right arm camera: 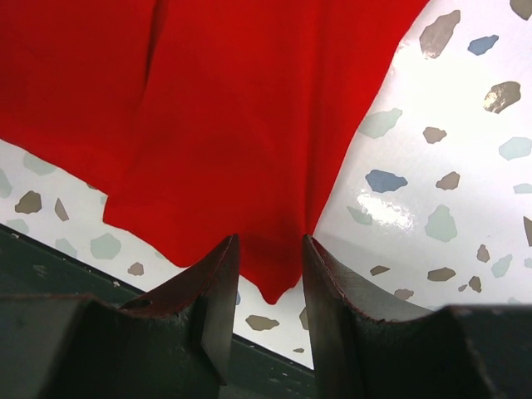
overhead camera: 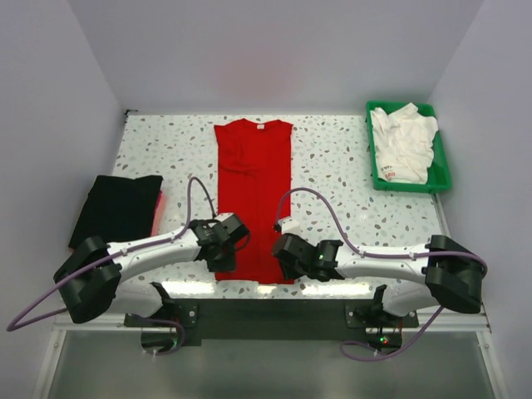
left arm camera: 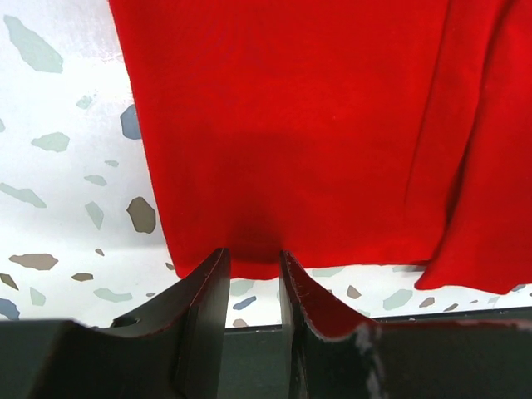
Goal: Fold and stack the t-shirts
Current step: Fold the tshirt
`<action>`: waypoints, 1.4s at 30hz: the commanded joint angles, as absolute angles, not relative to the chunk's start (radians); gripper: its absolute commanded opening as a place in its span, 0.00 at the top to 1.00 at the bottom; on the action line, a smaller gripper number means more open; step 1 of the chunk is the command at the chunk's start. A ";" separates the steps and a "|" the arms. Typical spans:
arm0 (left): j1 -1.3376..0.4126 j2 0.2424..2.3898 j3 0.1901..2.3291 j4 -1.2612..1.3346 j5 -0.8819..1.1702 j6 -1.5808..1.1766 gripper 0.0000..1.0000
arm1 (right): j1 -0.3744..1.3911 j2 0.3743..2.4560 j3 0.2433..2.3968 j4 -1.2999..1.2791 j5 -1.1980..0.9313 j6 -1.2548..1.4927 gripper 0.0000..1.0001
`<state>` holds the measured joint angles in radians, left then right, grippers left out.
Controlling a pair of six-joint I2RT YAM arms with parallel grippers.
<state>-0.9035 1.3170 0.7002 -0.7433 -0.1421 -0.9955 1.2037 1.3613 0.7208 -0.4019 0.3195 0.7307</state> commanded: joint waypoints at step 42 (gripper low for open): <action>-0.914 1.221 0.749 -0.948 -0.218 -1.117 1.00 | 1.146 1.351 0.630 -0.250 0.204 0.762 0.53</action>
<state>-0.9104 1.2228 0.7166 -0.9112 -0.1989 -1.1076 1.1492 1.3682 0.6434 -0.3054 0.2207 0.7448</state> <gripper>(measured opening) 0.012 0.470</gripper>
